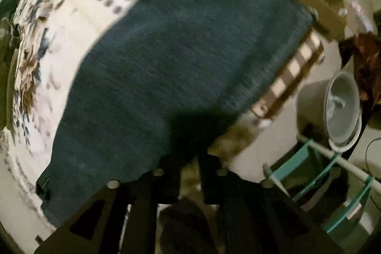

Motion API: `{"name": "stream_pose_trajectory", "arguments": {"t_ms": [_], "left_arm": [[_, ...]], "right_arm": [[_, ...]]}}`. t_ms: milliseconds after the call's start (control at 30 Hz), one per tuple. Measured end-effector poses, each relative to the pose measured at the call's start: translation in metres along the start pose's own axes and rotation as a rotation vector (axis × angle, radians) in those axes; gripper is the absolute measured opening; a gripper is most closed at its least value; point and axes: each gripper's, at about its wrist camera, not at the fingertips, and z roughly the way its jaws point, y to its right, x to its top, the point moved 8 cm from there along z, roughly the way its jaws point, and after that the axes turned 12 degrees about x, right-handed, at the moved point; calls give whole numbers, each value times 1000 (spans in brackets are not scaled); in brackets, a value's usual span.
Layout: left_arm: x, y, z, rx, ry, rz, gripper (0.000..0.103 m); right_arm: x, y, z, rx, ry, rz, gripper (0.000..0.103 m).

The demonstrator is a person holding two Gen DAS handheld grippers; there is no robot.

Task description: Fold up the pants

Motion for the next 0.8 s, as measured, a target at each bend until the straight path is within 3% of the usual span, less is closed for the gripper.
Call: {"name": "stream_pose_trajectory", "arguments": {"t_ms": [67,167,200,233,333,433,567,633,667,800], "left_arm": [[-2,-2,-11,-11,21,-5,20],[-4,-2,-27,30,70,20,62],[-4,-2,-30,48,83,23,83],[-3,-1,-33,68,97,24,88],[-5,7,-35,73,101,36,88],[-13,11,-34,74,98,45,88],[-23,14,-25,86,85,42,88],[-19,10,-16,87,72,39,88],[-20,12,-14,89,68,43,88],[-20,27,-20,93,100,87,88]], "right_arm": [[2,14,-18,38,18,15,37],[15,35,-55,107,103,54,50],[23,43,-67,125,139,68,52],[34,51,-77,135,172,80,53],[65,73,-92,146,241,131,53],[104,87,-92,211,304,193,53],[134,90,-60,221,294,263,53],[139,94,-45,219,290,303,18],[139,96,-43,177,293,304,5],[132,91,-67,183,358,283,4]]}}
